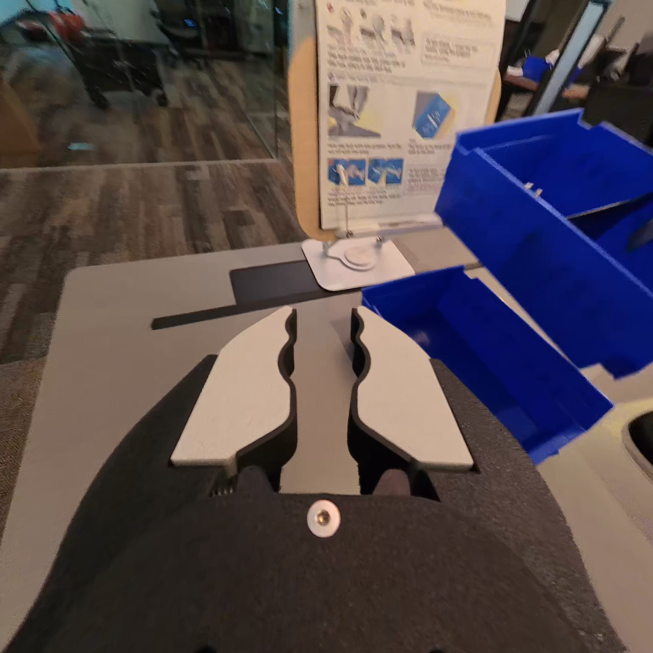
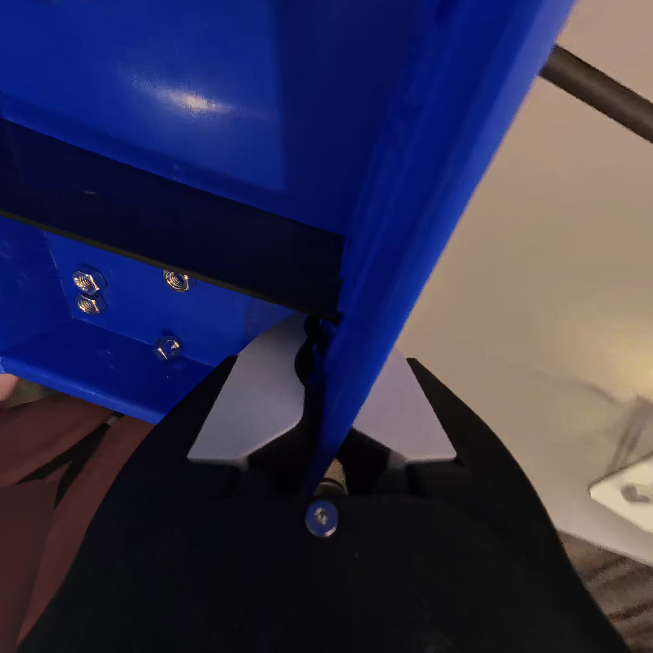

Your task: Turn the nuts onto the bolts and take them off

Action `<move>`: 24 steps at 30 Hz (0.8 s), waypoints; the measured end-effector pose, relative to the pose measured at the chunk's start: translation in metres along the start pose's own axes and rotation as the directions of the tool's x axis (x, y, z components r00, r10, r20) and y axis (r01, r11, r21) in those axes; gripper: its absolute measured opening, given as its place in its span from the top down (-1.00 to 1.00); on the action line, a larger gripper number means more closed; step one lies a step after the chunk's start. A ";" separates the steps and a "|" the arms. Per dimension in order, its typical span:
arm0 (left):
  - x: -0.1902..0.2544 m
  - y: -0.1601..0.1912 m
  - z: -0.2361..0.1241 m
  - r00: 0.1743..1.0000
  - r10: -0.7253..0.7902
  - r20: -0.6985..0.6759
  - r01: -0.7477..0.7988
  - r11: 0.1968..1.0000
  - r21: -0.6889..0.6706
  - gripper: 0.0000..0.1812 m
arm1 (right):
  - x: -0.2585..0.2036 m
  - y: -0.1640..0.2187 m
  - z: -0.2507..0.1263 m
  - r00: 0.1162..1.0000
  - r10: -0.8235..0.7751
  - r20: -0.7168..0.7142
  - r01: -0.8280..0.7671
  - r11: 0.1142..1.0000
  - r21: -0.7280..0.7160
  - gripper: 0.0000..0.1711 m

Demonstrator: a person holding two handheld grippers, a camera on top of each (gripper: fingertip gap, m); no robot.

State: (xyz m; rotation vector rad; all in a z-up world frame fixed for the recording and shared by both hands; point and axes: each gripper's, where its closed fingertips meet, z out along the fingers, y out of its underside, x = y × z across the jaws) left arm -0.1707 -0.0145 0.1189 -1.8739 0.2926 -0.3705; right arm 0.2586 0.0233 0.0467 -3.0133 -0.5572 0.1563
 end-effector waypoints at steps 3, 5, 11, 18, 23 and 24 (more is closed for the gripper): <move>-0.020 -0.005 -0.010 0.995 -0.025 0.094 0.022 0.999 0.040 0.68 | -0.083 -0.042 0.022 0.990 -0.100 0.103 0.101 0.995 -0.005 0.95; -0.033 -0.007 -0.023 0.986 -0.037 0.160 0.027 0.998 0.063 0.65 | -0.140 -0.065 0.038 0.974 -0.159 0.161 0.161 0.987 -0.002 0.95; -0.065 -0.015 -0.076 0.905 -0.088 0.417 0.032 0.989 0.141 0.63 | -0.270 -0.105 0.083 0.922 -0.298 0.248 0.308 0.951 0.001 0.94; -0.047 -0.031 -0.098 0.936 -0.094 0.340 0.005 0.968 0.253 0.63 | -0.339 -0.110 0.155 0.908 -0.325 0.264 0.356 0.932 -0.076 0.94; -0.034 -0.024 -0.086 0.962 -0.053 0.269 0.000 0.981 0.194 0.63 | -0.354 -0.106 0.209 0.928 -0.288 0.237 0.323 0.938 -0.127 0.94; -0.032 -0.023 -0.084 0.963 -0.042 0.268 -0.007 0.984 0.179 0.63 | -0.354 -0.105 0.215 0.932 -0.281 0.230 0.316 0.939 -0.136 0.93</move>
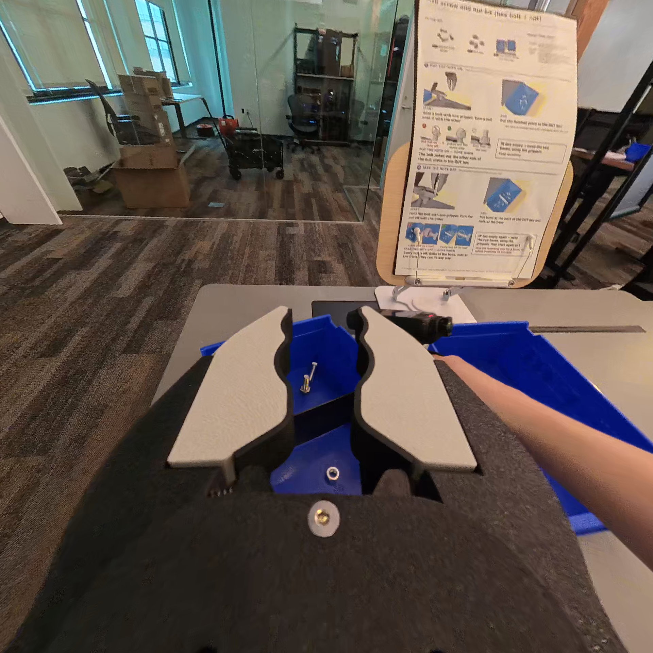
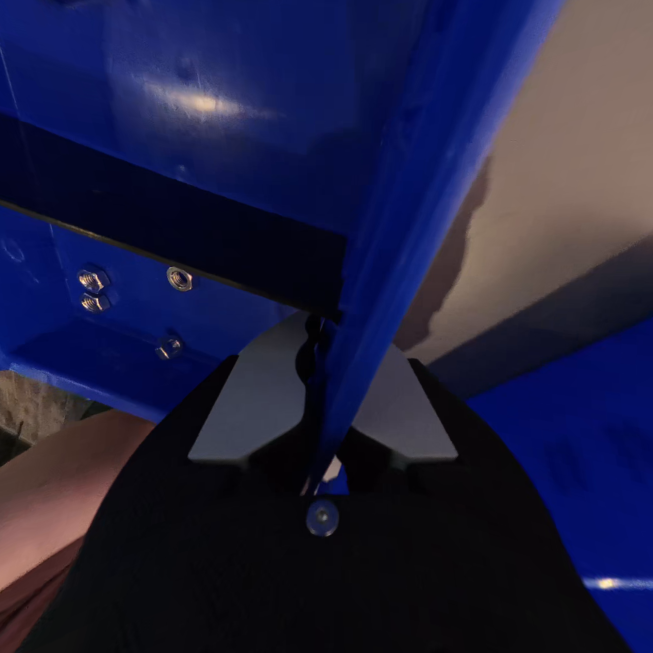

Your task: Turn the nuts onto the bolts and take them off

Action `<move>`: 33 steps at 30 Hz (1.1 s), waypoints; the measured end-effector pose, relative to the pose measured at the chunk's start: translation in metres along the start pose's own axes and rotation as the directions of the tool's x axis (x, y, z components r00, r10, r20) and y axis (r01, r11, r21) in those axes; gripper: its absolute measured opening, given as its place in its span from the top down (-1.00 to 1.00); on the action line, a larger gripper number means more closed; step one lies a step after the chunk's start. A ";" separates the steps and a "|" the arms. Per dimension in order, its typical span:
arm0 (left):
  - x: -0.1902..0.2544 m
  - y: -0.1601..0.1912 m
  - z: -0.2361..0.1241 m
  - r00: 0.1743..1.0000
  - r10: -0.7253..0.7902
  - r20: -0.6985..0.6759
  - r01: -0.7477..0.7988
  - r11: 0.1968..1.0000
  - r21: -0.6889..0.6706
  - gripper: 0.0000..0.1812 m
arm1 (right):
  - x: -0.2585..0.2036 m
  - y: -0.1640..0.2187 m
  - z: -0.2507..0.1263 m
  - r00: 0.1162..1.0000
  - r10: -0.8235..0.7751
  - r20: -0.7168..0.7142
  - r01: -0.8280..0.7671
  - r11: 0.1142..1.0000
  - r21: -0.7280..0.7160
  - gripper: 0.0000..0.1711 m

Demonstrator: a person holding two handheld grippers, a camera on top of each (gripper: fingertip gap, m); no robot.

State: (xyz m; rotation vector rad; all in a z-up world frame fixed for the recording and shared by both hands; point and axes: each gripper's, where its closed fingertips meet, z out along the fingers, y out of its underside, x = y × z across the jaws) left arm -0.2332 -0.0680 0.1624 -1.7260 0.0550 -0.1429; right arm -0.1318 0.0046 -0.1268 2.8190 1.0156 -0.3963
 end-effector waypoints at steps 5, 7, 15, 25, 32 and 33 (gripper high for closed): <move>0.008 0.003 0.005 0.999 -0.003 -0.049 0.002 1.000 -0.017 0.63 | 0.004 -0.005 0.007 0.998 -0.002 -0.069 0.005 0.999 0.039 0.88; 0.009 0.004 0.006 0.998 -0.003 -0.064 0.002 1.000 -0.022 0.62 | 0.003 -0.008 -0.003 0.997 -0.031 -0.075 0.037 0.996 0.081 0.79; 0.012 0.006 0.002 0.994 -0.013 -0.107 0.010 0.999 -0.036 0.58 | 0.078 0.053 -0.199 0.935 0.055 -0.350 0.210 0.711 0.671 0.49; 0.026 0.016 0.020 0.991 -0.007 -0.132 -0.007 0.995 -0.099 0.57 | 0.227 0.193 -0.081 0.928 0.347 -0.138 -0.279 0.889 0.363 0.57; 0.046 0.018 0.022 0.990 0.083 -0.117 -0.098 0.988 -0.121 0.58 | 0.273 0.217 -0.085 0.929 0.362 -0.081 -0.321 0.894 0.312 0.92; 0.048 0.018 0.023 0.989 0.083 -0.122 -0.098 0.988 -0.120 0.58 | 0.286 0.228 -0.089 0.922 0.379 -0.083 -0.337 0.888 0.314 0.92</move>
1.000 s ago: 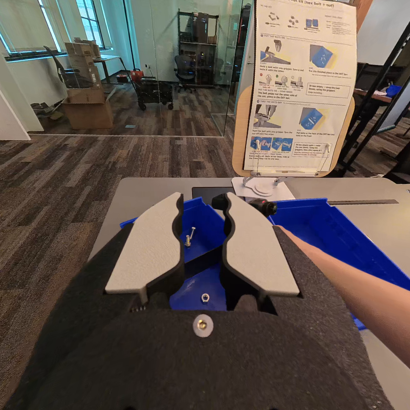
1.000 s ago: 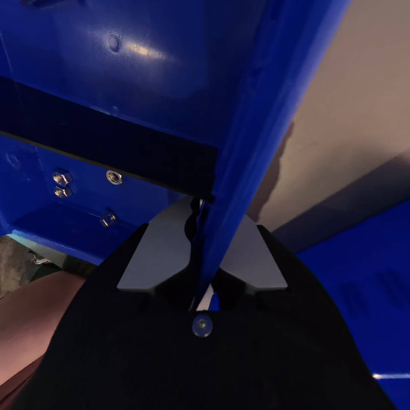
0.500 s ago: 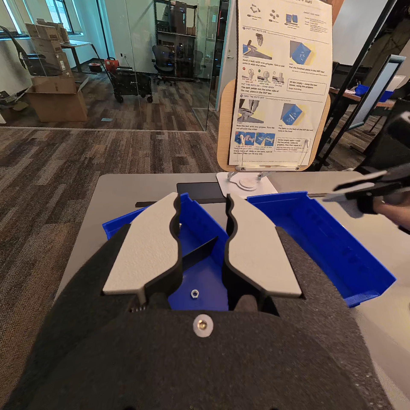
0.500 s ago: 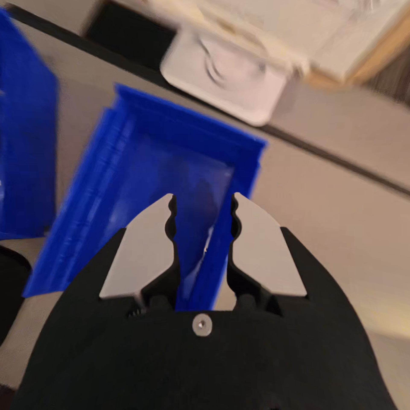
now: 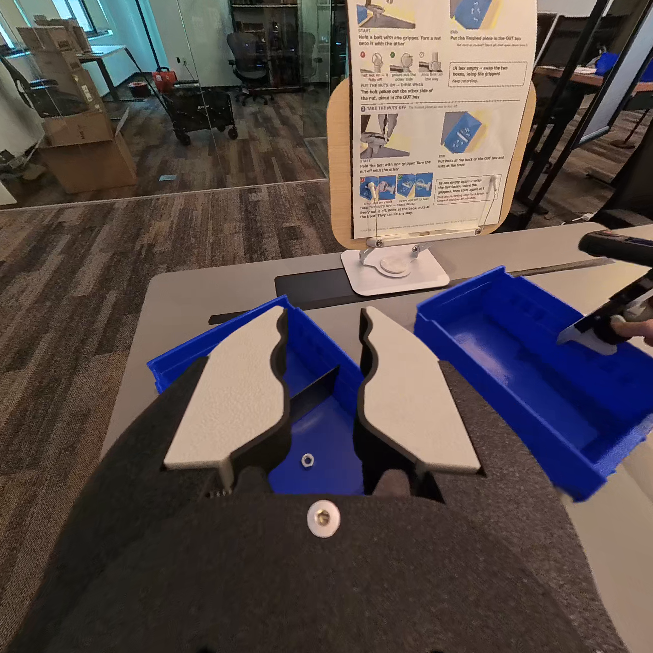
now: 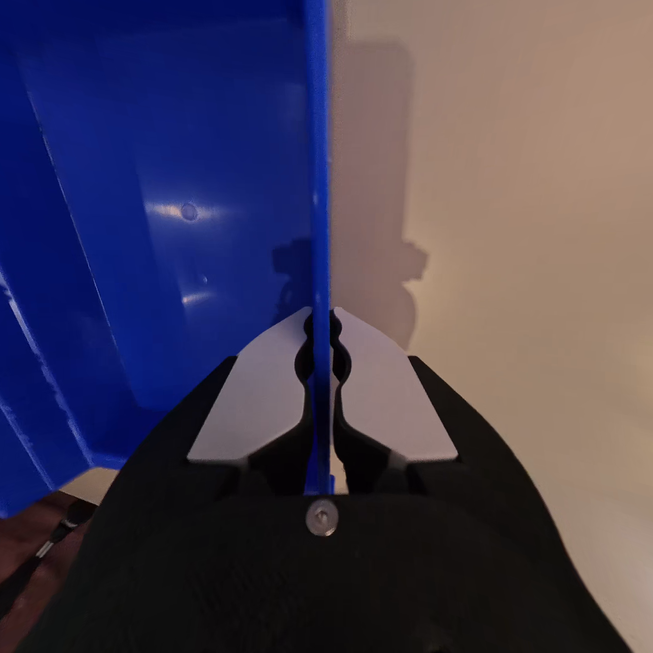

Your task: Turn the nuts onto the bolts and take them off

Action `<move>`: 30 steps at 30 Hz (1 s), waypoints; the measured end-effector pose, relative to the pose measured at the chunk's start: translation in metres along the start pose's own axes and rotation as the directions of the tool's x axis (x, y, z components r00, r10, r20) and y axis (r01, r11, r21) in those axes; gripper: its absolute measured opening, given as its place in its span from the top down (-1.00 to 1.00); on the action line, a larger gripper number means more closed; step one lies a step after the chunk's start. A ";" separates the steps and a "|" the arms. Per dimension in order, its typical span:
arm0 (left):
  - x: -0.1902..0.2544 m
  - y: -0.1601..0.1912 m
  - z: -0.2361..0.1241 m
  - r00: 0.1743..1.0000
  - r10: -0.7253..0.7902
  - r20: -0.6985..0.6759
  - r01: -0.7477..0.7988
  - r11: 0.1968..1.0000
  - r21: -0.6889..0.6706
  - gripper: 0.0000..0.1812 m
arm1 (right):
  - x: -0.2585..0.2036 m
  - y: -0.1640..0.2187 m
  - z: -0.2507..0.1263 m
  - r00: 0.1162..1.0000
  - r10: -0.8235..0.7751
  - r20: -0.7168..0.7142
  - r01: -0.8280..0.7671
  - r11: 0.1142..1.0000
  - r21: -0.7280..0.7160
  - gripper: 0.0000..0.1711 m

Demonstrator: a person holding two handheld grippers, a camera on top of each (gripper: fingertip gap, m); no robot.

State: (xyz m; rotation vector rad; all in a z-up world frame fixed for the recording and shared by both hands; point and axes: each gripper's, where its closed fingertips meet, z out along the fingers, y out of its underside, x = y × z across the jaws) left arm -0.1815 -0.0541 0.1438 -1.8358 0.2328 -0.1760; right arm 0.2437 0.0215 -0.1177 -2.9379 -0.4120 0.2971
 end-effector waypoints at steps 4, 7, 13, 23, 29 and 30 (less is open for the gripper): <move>-0.001 0.006 0.005 1.000 -0.010 0.008 0.010 0.999 -0.040 0.58 | 0.074 0.025 -0.017 0.994 0.108 -0.004 -0.108 0.994 0.022 0.91; 0.002 0.005 0.005 1.000 -0.016 -0.002 0.016 0.999 -0.035 0.58 | 0.133 0.052 -0.032 0.984 0.162 -0.071 -0.161 0.987 0.023 0.93; 0.010 -0.010 -0.005 0.999 0.027 0.042 -0.028 0.999 0.032 0.58 | 0.200 0.088 -0.050 0.967 0.244 -0.075 -0.241 0.969 0.046 0.92; -0.030 0.014 -0.027 0.975 0.035 0.221 -0.016 0.996 -0.087 0.46 | 0.231 0.114 -0.059 0.943 0.330 -0.052 -0.323 0.940 0.107 0.93; -0.078 0.108 -0.019 0.957 -0.032 0.287 0.125 0.943 -0.310 0.32 | 0.240 0.109 -0.060 0.926 0.371 -0.070 -0.359 0.923 0.139 0.93; -0.084 0.120 -0.017 0.955 -0.063 0.290 0.159 0.934 -0.321 0.32 | 0.241 0.108 -0.060 0.923 0.378 -0.072 -0.366 0.921 0.136 0.93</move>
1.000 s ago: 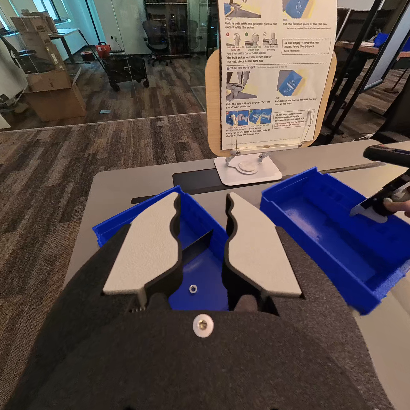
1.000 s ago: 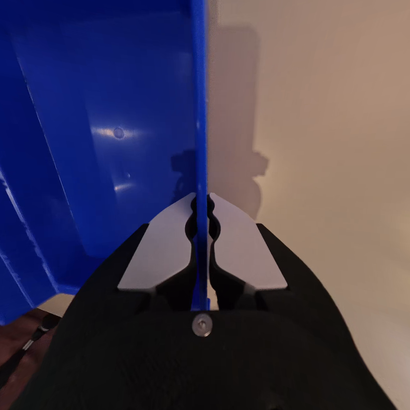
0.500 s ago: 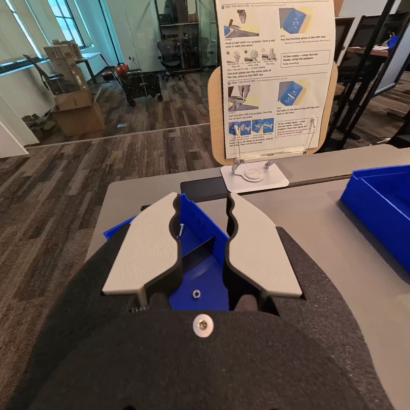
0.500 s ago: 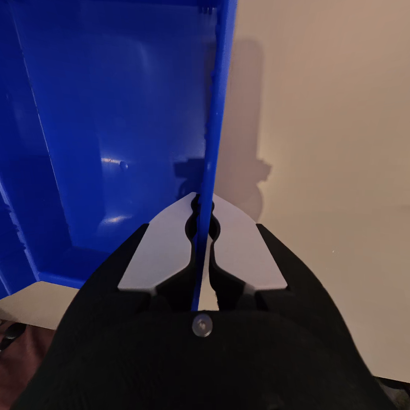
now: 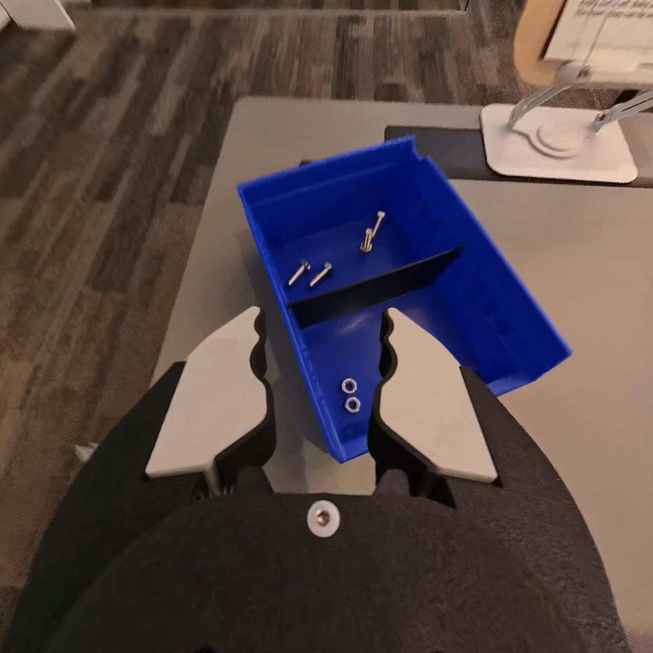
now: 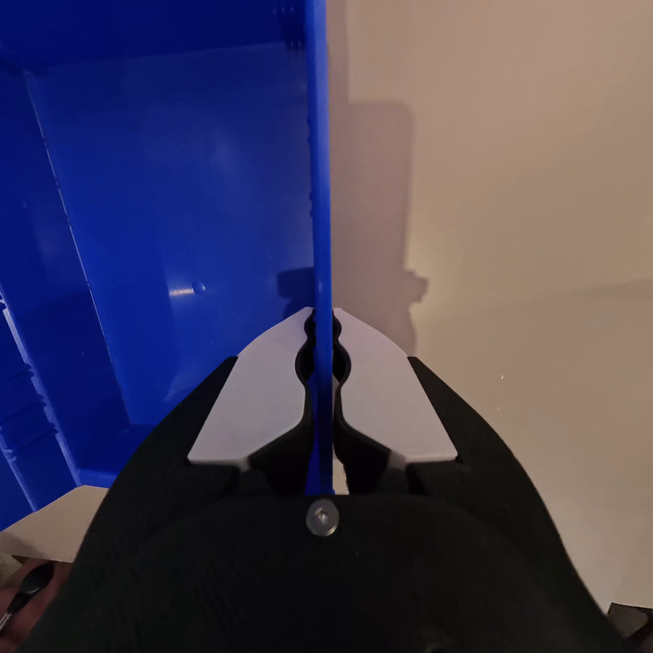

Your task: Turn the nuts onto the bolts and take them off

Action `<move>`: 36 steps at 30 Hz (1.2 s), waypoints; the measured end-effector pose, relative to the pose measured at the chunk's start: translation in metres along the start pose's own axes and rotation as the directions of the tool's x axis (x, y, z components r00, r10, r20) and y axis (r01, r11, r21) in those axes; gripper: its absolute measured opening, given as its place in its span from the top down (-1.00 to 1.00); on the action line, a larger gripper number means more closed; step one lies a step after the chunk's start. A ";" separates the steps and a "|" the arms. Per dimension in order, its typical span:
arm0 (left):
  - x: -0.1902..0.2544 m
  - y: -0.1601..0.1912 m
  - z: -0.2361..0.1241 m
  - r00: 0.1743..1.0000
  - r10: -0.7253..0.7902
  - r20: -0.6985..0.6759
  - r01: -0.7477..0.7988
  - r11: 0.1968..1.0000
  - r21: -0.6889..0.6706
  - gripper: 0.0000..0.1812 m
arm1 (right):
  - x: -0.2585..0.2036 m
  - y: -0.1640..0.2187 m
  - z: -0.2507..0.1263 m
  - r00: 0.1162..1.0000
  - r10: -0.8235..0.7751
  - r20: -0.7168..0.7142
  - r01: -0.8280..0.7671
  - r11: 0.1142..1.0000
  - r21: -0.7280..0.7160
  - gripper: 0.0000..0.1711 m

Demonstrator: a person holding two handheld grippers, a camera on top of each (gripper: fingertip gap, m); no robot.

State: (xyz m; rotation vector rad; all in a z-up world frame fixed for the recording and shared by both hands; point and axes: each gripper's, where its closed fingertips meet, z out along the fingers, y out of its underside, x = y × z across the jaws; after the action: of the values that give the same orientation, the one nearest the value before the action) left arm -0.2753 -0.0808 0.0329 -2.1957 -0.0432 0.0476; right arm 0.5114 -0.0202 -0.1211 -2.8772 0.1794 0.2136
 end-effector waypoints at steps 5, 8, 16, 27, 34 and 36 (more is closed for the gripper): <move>-0.020 0.027 0.019 0.999 -0.038 0.013 0.038 0.999 -0.002 0.37 | 0.000 0.001 0.000 0.999 -0.034 -0.024 0.035 0.999 0.002 0.92; -0.026 0.041 0.028 0.999 -0.041 0.021 0.042 0.997 -0.067 0.26 | 0.001 -0.004 -0.003 0.995 -0.081 -0.061 0.085 0.994 0.068 0.76; -0.019 0.104 0.075 0.999 -0.040 0.031 0.049 0.928 -0.369 0.26 | -0.034 -0.028 -0.065 0.987 -0.154 -0.041 0.157 0.887 0.435 0.44; -0.005 0.099 0.118 0.975 0.152 -0.164 -0.206 0.893 -0.400 0.80 | -0.070 -0.029 -0.129 0.973 -0.231 0.027 0.159 0.745 0.648 0.48; 0.022 0.085 0.137 0.921 0.252 -0.297 -0.354 0.859 -0.369 0.83 | -0.120 -0.042 -0.136 0.928 -0.361 0.093 0.209 0.710 0.672 0.47; 0.025 0.083 0.140 0.913 0.257 -0.317 -0.369 0.854 -0.368 0.85 | -0.134 -0.046 -0.139 0.910 -0.403 0.093 0.239 0.697 0.676 0.47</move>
State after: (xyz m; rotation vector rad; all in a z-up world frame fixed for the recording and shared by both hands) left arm -0.2565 -0.0144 -0.1165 -2.6039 0.5033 -0.0705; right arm 0.4044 0.0027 0.0445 -2.1027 -0.2603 0.3419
